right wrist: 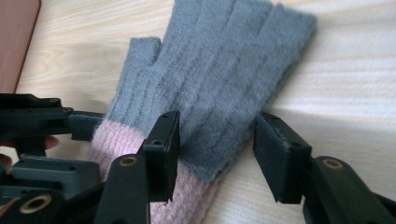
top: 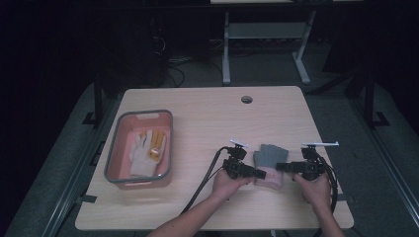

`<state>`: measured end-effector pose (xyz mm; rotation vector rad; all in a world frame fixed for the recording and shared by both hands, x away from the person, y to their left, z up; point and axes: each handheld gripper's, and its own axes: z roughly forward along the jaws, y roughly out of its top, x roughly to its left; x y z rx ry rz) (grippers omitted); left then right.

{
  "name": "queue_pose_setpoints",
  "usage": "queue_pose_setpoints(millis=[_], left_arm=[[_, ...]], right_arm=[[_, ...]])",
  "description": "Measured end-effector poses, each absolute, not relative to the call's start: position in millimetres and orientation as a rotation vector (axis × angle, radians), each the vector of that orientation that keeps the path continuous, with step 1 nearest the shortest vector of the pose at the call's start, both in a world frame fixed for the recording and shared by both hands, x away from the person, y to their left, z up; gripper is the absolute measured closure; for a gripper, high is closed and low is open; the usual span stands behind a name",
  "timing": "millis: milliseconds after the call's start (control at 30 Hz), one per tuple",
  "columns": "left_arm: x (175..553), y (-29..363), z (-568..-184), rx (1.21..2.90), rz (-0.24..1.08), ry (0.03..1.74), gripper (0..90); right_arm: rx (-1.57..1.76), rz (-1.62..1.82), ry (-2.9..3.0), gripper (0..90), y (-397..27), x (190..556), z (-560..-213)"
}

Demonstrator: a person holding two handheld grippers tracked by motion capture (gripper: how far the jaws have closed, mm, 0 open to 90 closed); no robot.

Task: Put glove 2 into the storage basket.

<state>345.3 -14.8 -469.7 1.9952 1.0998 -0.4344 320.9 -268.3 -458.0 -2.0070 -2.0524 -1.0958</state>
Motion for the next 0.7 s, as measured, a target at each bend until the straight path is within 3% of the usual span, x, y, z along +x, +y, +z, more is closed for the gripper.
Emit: queue_pose_setpoints(millis=[233, 700], left_arm=[[345.3, -17.7, -470.2, 2.004, -0.431, 1.098, 46.7], [351.6, -20.4, -474.4, 1.957, -0.503, 1.130, 55.2]], right_arm=[[-2.002, -1.134, -1.978, 51.9, -270.0, 318.1, -464.4], [-1.977, -1.240, -1.879, 69.5, -267.9, 315.0, -474.8]])
